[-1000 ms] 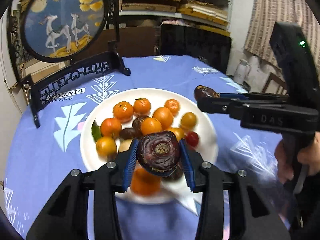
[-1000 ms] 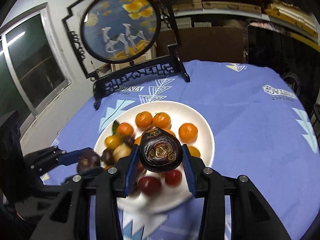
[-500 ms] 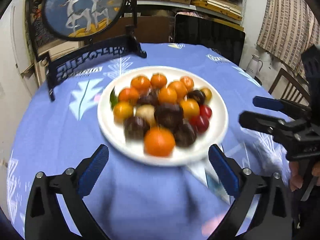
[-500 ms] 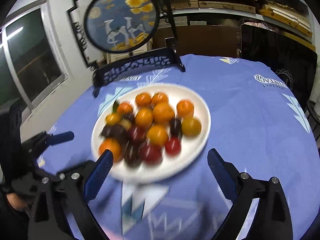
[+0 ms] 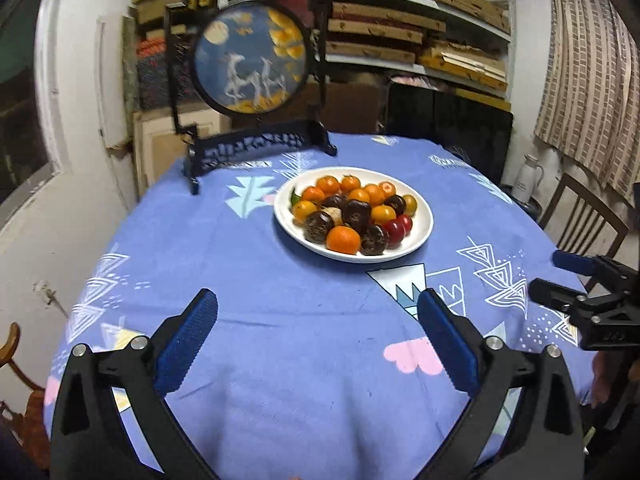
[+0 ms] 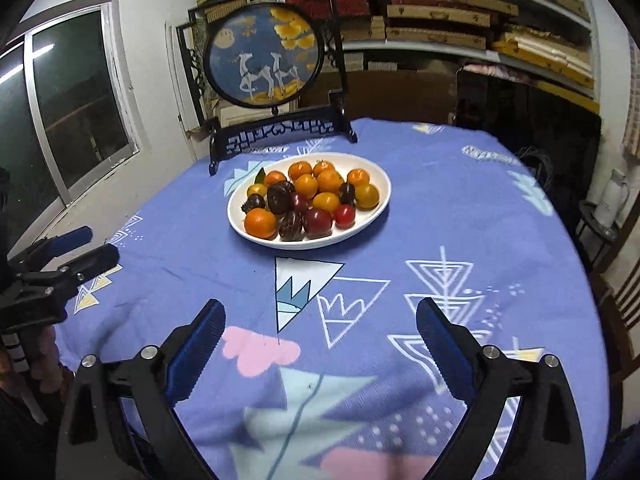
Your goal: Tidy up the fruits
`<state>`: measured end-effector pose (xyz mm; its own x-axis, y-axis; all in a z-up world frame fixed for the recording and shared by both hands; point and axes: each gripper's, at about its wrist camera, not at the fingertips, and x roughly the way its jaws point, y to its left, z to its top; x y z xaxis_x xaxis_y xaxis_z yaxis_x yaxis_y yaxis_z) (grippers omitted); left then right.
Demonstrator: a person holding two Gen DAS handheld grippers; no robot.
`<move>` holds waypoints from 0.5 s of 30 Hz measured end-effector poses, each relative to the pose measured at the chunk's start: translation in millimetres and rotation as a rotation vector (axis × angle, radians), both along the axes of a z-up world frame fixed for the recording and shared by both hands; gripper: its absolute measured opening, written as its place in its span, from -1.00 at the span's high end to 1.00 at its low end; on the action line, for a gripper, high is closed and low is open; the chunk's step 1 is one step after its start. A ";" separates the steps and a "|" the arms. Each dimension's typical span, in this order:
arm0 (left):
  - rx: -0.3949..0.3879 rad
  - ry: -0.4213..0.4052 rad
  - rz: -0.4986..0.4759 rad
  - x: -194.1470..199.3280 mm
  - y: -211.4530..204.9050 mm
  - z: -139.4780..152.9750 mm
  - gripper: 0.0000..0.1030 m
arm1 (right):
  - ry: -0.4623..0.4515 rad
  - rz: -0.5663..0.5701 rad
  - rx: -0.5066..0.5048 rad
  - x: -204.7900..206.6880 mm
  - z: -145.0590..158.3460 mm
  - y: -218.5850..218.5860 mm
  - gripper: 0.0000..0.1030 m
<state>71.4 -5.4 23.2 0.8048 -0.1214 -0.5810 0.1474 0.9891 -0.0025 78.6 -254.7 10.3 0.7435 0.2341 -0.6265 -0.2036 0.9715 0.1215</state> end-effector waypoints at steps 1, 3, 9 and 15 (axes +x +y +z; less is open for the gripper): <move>0.005 -0.008 0.015 -4.4 1.9 3.5 -0.90 | -0.015 -0.008 -0.014 -6.8 4.2 -1.4 -0.88; 0.004 -0.011 0.035 -12.4 4.5 9.2 -0.90 | -0.038 -0.023 -0.031 -18.4 11.0 -4.4 -0.88; 0.035 -0.041 0.055 -36.0 7.0 19.8 -0.90 | -0.056 -0.044 -0.030 -40.4 19.3 -15.3 -0.92; 0.066 -0.074 0.041 -53.5 1.8 30.1 -0.90 | -0.064 -0.068 -0.015 -53.1 23.3 -24.0 -0.92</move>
<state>17.9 -3.6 53.3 0.8492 -0.0515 -0.5255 0.1046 0.9919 0.0718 25.5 -278.7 33.6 0.7959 0.1729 -0.5802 -0.1443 0.9849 0.0955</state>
